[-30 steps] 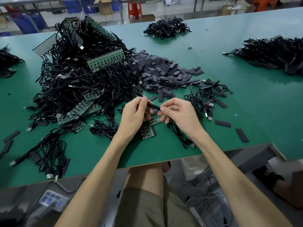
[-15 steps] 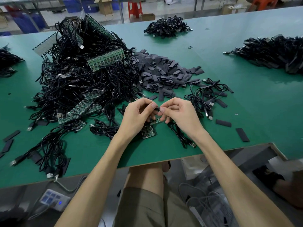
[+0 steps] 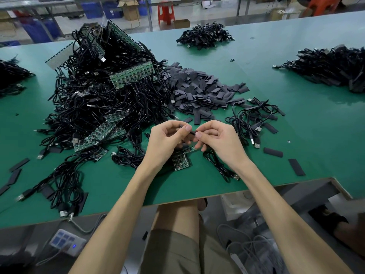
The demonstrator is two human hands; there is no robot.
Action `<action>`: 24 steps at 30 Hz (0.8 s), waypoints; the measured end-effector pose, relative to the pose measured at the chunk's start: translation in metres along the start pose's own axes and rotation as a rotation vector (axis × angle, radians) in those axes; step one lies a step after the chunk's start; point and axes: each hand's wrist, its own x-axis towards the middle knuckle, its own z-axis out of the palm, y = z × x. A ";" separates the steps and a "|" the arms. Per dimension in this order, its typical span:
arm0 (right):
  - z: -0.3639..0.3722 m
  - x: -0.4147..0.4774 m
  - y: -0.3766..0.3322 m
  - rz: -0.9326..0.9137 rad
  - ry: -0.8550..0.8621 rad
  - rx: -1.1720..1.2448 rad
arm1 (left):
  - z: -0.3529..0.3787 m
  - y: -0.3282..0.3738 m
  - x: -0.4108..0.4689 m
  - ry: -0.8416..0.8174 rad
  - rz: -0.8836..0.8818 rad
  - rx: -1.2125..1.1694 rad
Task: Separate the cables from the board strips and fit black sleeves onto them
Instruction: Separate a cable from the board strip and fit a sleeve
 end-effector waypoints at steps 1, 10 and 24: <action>0.000 0.000 0.000 0.000 -0.002 0.001 | 0.000 0.000 0.000 0.000 0.002 -0.001; -0.001 0.001 0.002 0.002 -0.007 0.009 | 0.002 -0.002 0.000 -0.019 0.034 0.072; -0.002 0.000 0.003 0.002 0.000 -0.024 | 0.002 -0.003 0.001 -0.037 0.067 0.120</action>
